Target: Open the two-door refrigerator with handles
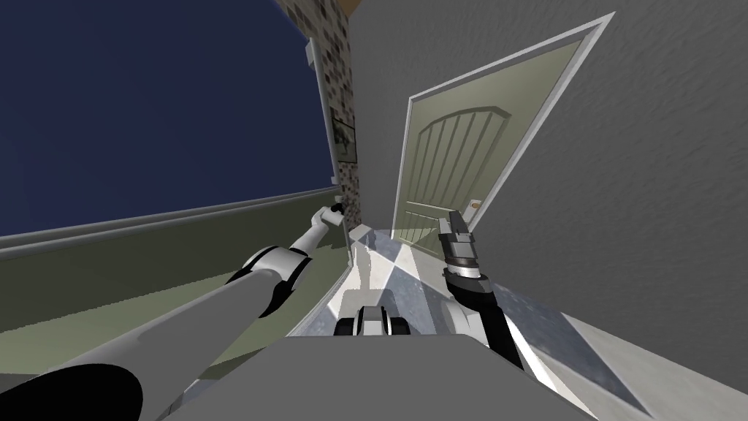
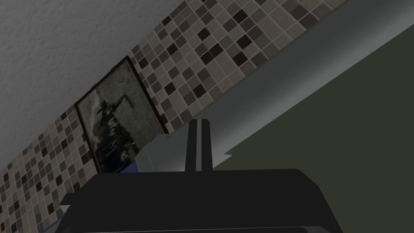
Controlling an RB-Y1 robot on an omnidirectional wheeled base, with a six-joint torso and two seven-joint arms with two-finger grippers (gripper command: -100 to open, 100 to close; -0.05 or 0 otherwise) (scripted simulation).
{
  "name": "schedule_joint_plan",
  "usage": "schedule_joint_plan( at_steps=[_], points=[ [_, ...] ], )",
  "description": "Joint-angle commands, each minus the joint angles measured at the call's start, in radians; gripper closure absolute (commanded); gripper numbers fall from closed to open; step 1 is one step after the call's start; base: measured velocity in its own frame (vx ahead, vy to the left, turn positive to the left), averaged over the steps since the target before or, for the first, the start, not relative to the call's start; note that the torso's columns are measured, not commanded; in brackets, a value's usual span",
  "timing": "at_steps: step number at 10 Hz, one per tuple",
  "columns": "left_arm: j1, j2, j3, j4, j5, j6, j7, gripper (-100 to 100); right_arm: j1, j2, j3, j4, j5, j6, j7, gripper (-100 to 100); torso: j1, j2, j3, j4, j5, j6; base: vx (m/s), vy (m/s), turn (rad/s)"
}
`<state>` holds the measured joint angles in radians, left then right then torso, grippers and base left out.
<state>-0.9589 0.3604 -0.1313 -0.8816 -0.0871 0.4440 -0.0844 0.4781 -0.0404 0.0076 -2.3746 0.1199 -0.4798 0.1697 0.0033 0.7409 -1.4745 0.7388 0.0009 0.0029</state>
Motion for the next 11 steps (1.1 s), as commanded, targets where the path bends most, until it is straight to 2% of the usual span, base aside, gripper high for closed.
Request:
schedule_joint_plan(
  at_steps=[1,2,3,4,6,7,8,9,11],
  points=[
    [0.010,-0.072,0.025,-0.058,-0.031,0.040,-0.043,100,0.000,0.000,0.000,0.000,0.000,0.000,0.000,0,-0.002,0.002,0.002,0.001,0.000,-0.003,-0.204,0.139,-0.092],
    [0.010,-0.084,0.025,-0.058,-0.031,0.040,-0.043,100,0.000,0.000,0.000,0.000,0.000,0.000,0.000,0,-0.002,0.001,0.001,0.001,-0.001,-0.003,-0.159,0.093,-0.069],
    [0.020,-0.123,0.042,-0.092,-0.054,0.061,-0.067,100,0.000,0.000,0.000,0.000,0.000,0.000,0.000,0,-0.005,-0.003,-0.001,-0.001,-0.001,-0.003,-0.134,0.081,-0.138],
    [0.020,-0.130,0.042,-0.092,-0.054,0.061,-0.067,100,0.000,0.000,0.000,0.000,0.000,0.000,0.000,0,-0.006,-0.006,-0.003,-0.002,-0.002,-0.002,-0.105,0.059,-0.066],
    [0.039,-0.201,0.076,-0.156,-0.101,0.102,-0.114,100,0.000,0.000,0.000,0.000,0.000,0.000,0.000,0,-0.005,-0.004,-0.003,-0.002,-0.001,-0.003,-0.171,0.082,-0.150],
    [0.039,-0.222,0.076,-0.161,-0.101,0.102,-0.114,100,0.000,0.000,0.000,0.000,0.000,0.000,0.000,0,0.000,0.001,0.001,0.000,0.000,-0.003,-0.177,0.119,-0.085],
    [0.049,-0.253,0.093,-0.195,-0.124,0.123,-0.137,100,0.000,0.000,0.000,0.000,0.000,0.000,0.000,0,0.000,-0.001,0.000,0.000,0.000,-0.004,-0.171,0.098,-0.119],
    [0.049,-0.269,0.093,-0.195,-0.124,0.123,-0.137,100,0.000,0.000,0.000,0.000,0.000,0.000,0.000,0,-0.003,-0.002,-0.001,-0.001,-0.001,-0.003,-0.126,0.061,-0.059],
    [0.069,-0.345,0.127,-0.264,-0.170,0.164,-0.184,100,0.000,0.000,0.000,0.000,0.000,0.000,0.000,0,-0.005,-0.006,-0.003,-0.002,-0.001,-0.003,-0.158,0.073,-0.168]
  ],
)
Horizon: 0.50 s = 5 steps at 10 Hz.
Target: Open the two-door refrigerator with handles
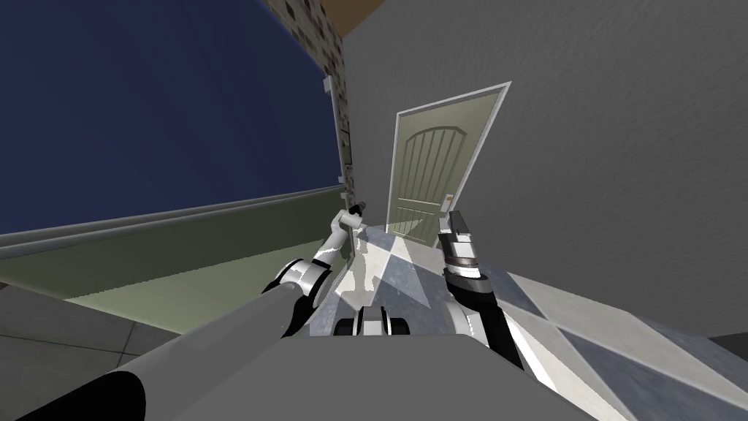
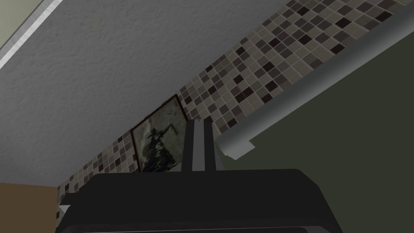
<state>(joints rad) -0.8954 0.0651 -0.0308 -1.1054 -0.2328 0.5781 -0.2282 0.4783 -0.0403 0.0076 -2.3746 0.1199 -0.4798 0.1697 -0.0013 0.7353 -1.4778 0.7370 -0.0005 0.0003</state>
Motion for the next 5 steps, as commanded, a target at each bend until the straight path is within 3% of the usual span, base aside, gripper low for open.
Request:
schedule_joint_plan(
  at_steps=[1,2,3,4,5],
  points=[
    [0.005,-0.066,0.026,-0.040,-0.025,0.030,-0.040,100,0.000,0.000,0.000,0.000,0.000,0.000,0.000,0,0.001,0.004,0.003,0.001,0.000,0.000,-0.183,0.090,-0.075],
    [0.015,-0.099,0.043,-0.075,-0.048,0.050,-0.064,100,0.000,0.000,0.000,0.000,0.000,0.000,0.000,0,0.003,0.004,0.003,0.002,0.001,-0.001,-0.194,0.085,-0.084],
    [0.015,-0.112,0.043,-0.075,-0.048,0.050,-0.064,100,0.000,0.000,0.000,0.000,0.000,0.000,0.000,0,0.002,0.005,0.003,0.002,0.001,0.000,-0.148,0.050,-0.073],
    [0.021,-0.098,0.039,-0.081,-0.039,0.053,-0.065,100,0.000,0.000,0.000,0.000,0.000,0.000,0.000,0,0.000,0.001,0.001,0.001,0.000,0.000,-0.055,0.017,-0.012],
    [0.020,-0.058,0.040,-0.080,-0.040,0.053,-0.065,-100,0.000,0.000,0.000,0.000,0.000,0.000,0.000,0,-0.001,-0.004,-0.002,-0.001,0.000,-0.001,-0.002,0.011,0.002]
  ],
)
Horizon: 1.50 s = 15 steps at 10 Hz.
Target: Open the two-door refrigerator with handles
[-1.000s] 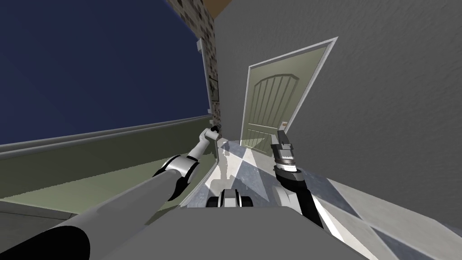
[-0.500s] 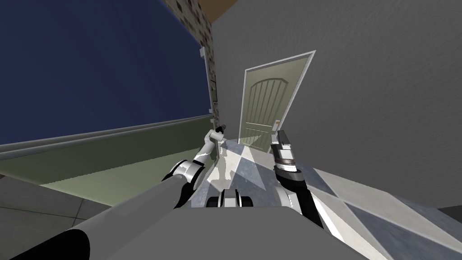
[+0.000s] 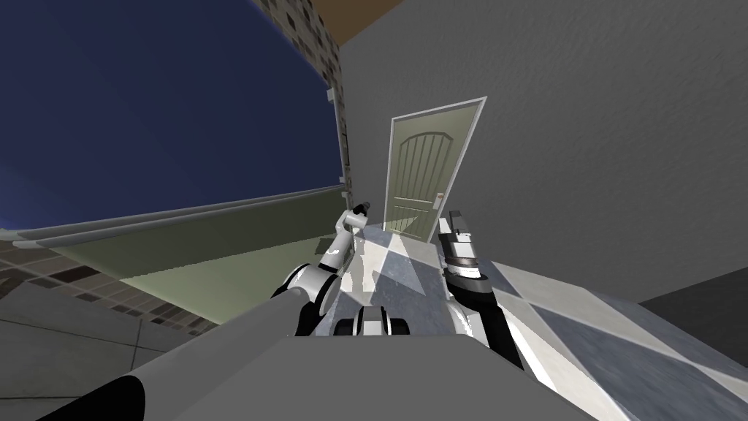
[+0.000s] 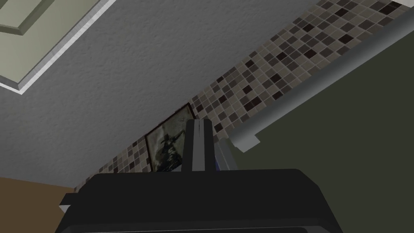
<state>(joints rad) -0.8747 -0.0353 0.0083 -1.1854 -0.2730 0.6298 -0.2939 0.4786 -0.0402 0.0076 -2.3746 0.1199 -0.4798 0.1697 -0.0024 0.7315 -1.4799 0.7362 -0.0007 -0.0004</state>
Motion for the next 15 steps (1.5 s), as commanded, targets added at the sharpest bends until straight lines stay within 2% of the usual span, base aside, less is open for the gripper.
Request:
schedule_joint_plan(
  at_steps=[1,6,8,11,13,15],
  points=[
    [-0.001,0.071,0.002,0.001,0.001,0.002,0.001,-100,0.000,0.000,0.000,0.000,0.000,0.000,0.000,0,0.001,-0.001,-0.001,-0.001,0.000,0.000,0.034,0.020,0.007],
    [-0.007,0.186,0.013,0.002,0.005,0.014,0.003,-100,0.000,0.000,0.000,0.000,0.000,0.000,0.000,0,0.002,0.007,0.005,0.002,0.001,0.000,0.070,0.032,0.009],
    [-0.012,0.196,0.022,0.001,0.007,0.023,0.004,-100,0.000,0.000,0.000,0.000,0.000,0.000,0.000,0,0.002,0.006,0.004,0.001,0.001,0.001,0.104,0.050,0.016],
    [-0.025,0.162,0.038,-0.002,0.012,0.043,0.006,-100,0.001,0.000,0.000,0.000,0.000,0.000,0.000,0,0.006,0.002,0.001,0.000,0.002,0.000,0.210,0.121,0.028],
    [-0.033,0.179,0.050,-0.003,0.015,0.057,0.008,-100,0.001,0.000,0.000,0.000,0.000,0.000,0.000,0,0.003,0.006,0.004,0.002,0.001,0.000,0.225,0.123,0.029],
    [-0.045,0.164,0.065,-0.007,0.019,0.076,0.010,-100,0.001,0.000,0.000,0.000,0.000,0.000,0.000,0,0.002,0.007,0.004,0.002,0.000,0.000,0.253,0.132,0.037]
  ],
)
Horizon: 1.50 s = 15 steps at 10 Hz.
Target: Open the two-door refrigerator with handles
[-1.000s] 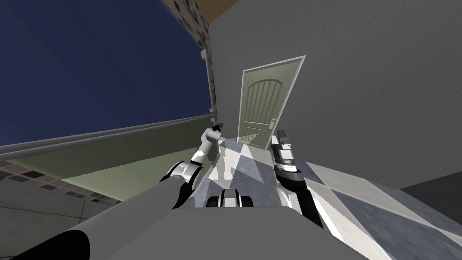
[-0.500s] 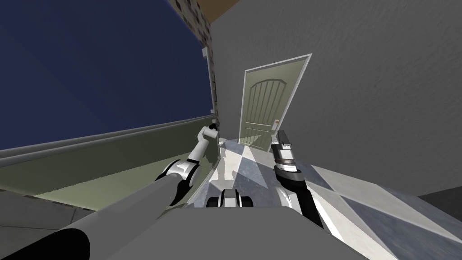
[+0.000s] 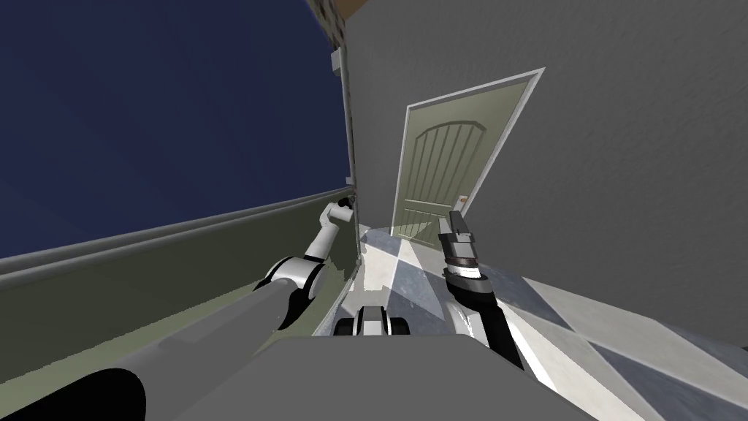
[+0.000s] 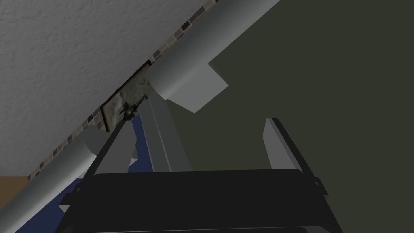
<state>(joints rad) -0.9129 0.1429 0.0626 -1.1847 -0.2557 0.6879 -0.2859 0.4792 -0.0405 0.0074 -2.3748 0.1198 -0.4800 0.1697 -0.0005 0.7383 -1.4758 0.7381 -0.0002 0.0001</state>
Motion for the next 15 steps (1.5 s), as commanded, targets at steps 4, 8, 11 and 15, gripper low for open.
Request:
schedule_joint_plan(
  at_steps=[4,8,11,15],
  points=[
    [-0.019,-0.109,0.024,-0.013,0.004,0.035,0.002,-100,0.000,0.000,0.000,0.000,0.000,0.000,0.000,0,0.001,-0.001,-0.001,-0.001,0.000,-0.001,0.149,0.060,0.016],
    [-0.021,-0.118,-0.006,-0.022,0.026,0.036,-0.006,100,-0.001,0.000,0.000,0.000,0.000,0.000,0.000,0,0.001,0.001,0.001,-0.001,0.001,-0.001,-0.029,0.005,-0.037],
    [-0.027,-0.136,-0.034,-0.021,0.047,0.035,-0.014,100,-0.001,0.000,0.000,0.000,0.000,0.000,0.000,0,-0.003,0.003,0.002,-0.001,-0.001,0.001,-0.219,0.001,-0.174],
    [-0.040,-0.172,-0.088,-0.018,0.090,0.034,-0.029,100,-0.001,0.000,0.000,0.000,0.000,0.000,0.000,0,0.000,0.002,0.001,0.001,0.000,0.001,-0.217,0.001,-0.162]
  ],
)
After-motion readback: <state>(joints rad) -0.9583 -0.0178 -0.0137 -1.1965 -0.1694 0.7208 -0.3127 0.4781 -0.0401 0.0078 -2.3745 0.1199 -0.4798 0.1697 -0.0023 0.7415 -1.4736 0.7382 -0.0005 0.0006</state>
